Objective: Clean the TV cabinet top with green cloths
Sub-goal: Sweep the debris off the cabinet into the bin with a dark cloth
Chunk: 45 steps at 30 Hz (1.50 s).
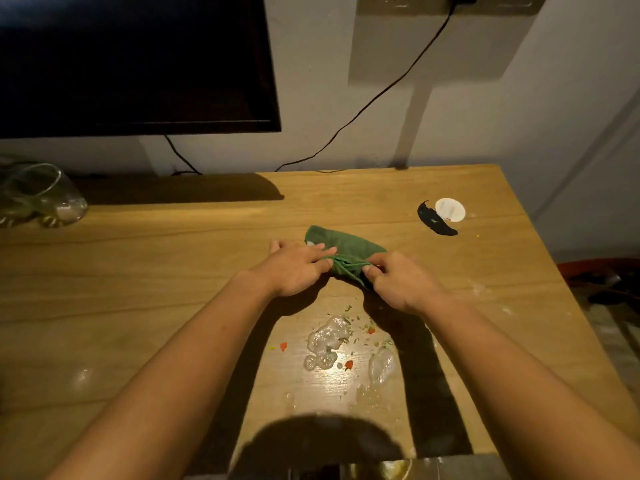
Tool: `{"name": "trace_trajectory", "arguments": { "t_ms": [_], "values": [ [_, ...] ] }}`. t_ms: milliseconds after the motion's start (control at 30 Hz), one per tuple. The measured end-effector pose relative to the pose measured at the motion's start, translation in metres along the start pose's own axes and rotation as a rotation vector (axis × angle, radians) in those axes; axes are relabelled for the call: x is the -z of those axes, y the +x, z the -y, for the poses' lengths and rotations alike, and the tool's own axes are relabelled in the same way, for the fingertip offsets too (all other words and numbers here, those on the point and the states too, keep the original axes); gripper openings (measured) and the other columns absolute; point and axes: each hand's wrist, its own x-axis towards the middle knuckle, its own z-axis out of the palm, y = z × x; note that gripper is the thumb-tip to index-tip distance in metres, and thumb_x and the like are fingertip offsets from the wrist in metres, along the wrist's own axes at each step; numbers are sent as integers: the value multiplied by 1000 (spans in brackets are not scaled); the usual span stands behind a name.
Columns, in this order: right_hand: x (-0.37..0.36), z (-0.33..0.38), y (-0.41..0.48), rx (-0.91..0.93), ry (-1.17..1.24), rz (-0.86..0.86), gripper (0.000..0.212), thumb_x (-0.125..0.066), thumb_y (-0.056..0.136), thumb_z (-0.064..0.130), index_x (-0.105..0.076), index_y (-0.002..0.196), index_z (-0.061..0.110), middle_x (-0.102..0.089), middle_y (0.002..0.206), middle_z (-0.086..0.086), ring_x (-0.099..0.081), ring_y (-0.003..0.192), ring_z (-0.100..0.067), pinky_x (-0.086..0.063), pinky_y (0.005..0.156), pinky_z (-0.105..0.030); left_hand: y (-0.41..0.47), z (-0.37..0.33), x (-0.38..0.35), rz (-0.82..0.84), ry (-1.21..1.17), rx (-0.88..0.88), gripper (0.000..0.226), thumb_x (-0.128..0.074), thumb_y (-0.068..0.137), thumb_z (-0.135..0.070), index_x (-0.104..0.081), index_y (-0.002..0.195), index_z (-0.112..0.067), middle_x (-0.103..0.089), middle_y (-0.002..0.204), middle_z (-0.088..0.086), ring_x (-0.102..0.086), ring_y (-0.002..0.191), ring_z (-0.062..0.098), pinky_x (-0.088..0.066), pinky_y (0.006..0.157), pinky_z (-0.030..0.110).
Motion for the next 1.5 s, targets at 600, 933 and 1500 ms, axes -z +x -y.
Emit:
{"name": "trace_trajectory", "arguments": {
  "t_ms": [600, 933, 1500],
  "values": [
    [-73, 98, -24, 216, -11, 103, 30, -45, 101, 33, -66, 120, 25, -68, 111, -13, -59, 101, -30, -47, 88, -36, -143, 80, -19, -112, -60, 260, 44, -27, 100, -54, -35, 143, -50, -34, 155, -12, -27, 142, 11, -14, 99, 39],
    [-84, 94, -47, 332, -94, 151, 27, -44, 99, 33, -65, 115, 26, -69, 104, -11, -59, 99, -30, -46, 87, -35, -190, 35, -64, -255, -147, 419, 44, -28, 101, -49, -33, 144, -50, -28, 156, -14, -35, 139, 18, -9, 92, 33],
    [-65, 24, -126, 552, -255, 312, 24, -42, 102, 32, -60, 114, 23, -70, 103, -15, -59, 98, -33, -42, 83, -35, -247, -89, -127, -215, -233, 574, 46, -26, 102, -44, -33, 147, -44, -29, 157, -16, -32, 141, 9, -14, 105, 46]
  ]
}}
